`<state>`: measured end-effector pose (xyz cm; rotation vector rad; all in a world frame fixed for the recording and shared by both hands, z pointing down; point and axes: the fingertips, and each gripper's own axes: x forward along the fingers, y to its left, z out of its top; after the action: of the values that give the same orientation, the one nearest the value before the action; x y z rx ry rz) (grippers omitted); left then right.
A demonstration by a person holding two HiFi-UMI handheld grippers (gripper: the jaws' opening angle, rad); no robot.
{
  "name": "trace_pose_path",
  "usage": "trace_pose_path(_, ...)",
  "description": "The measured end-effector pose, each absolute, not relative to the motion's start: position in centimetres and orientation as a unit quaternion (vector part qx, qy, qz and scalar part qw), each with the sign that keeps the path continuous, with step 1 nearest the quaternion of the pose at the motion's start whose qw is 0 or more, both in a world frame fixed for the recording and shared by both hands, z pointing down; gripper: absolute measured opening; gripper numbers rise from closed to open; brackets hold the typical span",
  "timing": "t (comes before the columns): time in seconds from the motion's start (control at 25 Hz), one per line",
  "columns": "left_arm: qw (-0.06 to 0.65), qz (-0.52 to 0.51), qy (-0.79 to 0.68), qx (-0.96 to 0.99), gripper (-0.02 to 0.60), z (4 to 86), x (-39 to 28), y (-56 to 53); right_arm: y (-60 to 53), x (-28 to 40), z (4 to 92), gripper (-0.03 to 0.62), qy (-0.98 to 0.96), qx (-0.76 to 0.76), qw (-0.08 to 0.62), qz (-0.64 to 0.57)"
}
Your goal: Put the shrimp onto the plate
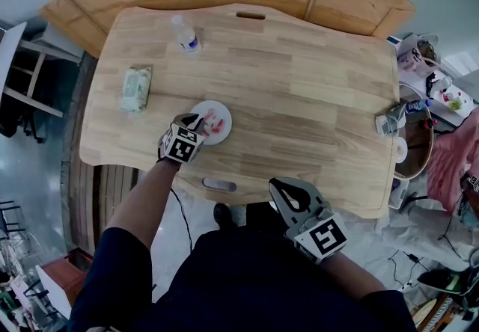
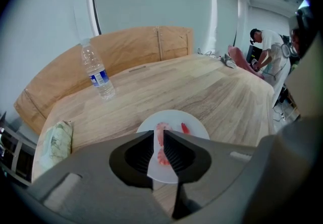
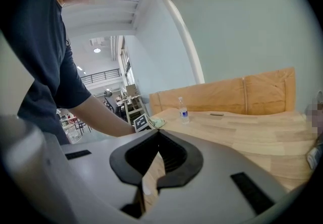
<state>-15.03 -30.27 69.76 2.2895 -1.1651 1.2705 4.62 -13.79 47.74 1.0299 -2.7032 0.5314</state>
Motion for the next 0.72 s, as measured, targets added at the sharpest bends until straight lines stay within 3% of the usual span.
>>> trace_pose_path(0.72,0.158,0.366,-0.446,0.802,0.060,64.3,-15.5,-22.7,-11.3,0.1,44.6,0.010,-0.936,0.312,0.078,0.144)
